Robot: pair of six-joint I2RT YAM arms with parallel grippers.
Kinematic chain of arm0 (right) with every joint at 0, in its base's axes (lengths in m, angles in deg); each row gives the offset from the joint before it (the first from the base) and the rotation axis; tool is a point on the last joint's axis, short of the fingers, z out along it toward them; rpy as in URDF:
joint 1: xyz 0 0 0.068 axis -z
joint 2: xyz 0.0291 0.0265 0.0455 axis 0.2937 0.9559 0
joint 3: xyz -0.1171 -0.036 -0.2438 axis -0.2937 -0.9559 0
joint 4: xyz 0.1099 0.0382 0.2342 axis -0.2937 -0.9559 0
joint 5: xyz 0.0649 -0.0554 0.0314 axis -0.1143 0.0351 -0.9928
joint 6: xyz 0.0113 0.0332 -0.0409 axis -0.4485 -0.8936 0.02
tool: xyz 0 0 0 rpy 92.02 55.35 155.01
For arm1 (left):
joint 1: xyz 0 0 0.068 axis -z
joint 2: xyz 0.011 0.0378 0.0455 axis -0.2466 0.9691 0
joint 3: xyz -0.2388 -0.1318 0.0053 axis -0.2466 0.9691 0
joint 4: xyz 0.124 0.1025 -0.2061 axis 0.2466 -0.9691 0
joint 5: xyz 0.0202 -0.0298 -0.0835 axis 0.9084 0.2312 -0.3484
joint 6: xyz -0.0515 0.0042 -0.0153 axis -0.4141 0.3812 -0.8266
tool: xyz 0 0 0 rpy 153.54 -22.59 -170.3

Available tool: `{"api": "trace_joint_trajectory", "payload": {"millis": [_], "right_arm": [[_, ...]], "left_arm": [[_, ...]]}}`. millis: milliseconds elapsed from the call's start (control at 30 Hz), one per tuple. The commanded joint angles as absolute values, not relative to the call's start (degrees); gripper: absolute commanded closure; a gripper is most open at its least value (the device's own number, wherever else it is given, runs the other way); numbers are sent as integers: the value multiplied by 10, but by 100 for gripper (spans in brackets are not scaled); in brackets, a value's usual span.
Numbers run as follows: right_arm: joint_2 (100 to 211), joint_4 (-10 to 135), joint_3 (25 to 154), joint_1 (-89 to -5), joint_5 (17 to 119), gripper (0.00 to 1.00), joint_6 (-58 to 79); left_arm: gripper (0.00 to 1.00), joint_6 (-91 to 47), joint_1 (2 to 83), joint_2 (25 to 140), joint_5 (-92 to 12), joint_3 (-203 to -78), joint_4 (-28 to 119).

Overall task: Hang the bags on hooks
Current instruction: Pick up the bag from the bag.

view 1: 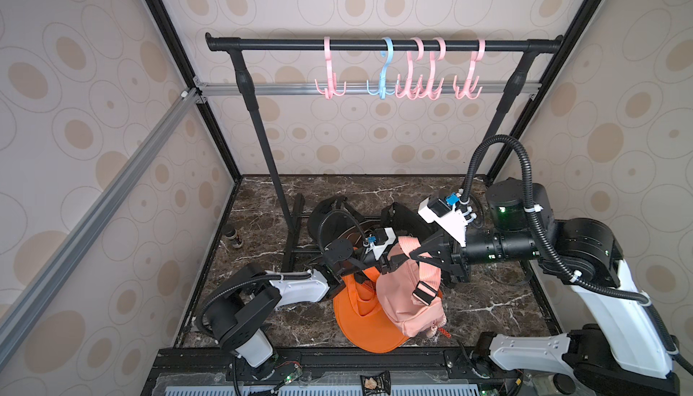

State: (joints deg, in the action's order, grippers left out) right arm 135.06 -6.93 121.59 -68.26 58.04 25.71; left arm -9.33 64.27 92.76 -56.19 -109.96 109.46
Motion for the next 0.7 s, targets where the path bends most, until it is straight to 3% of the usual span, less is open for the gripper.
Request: {"api": "trace_joint_trajectory", "payload": {"millis": [0, 133, 233, 400, 567, 600, 667], "right_arm": [[1319, -58, 1217, -686, 582, 100, 251], [1284, -53, 1213, -686, 653, 100, 230], [1253, -35, 1192, -686, 725, 100, 211], [1202, 4, 1150, -685, 871, 100, 170], [1154, 40, 1100, -686, 1013, 100, 159], [1149, 47, 1091, -686, 1026, 98, 161], [1139, 61, 1071, -686, 1055, 78, 165]], "left_arm": [[56, -97, 644, 949, -555, -1139, 1139], [71, -66, 633, 920, -527, -1137, 1137], [100, -14, 623, 865, -506, -1146, 1084], [100, 68, 620, 789, -475, -1189, 945], [100, 100, 620, 764, -444, -1352, 705], [100, 98, 620, 774, -443, -1405, 644], [100, 106, 624, 798, -448, -1503, 535]]}}
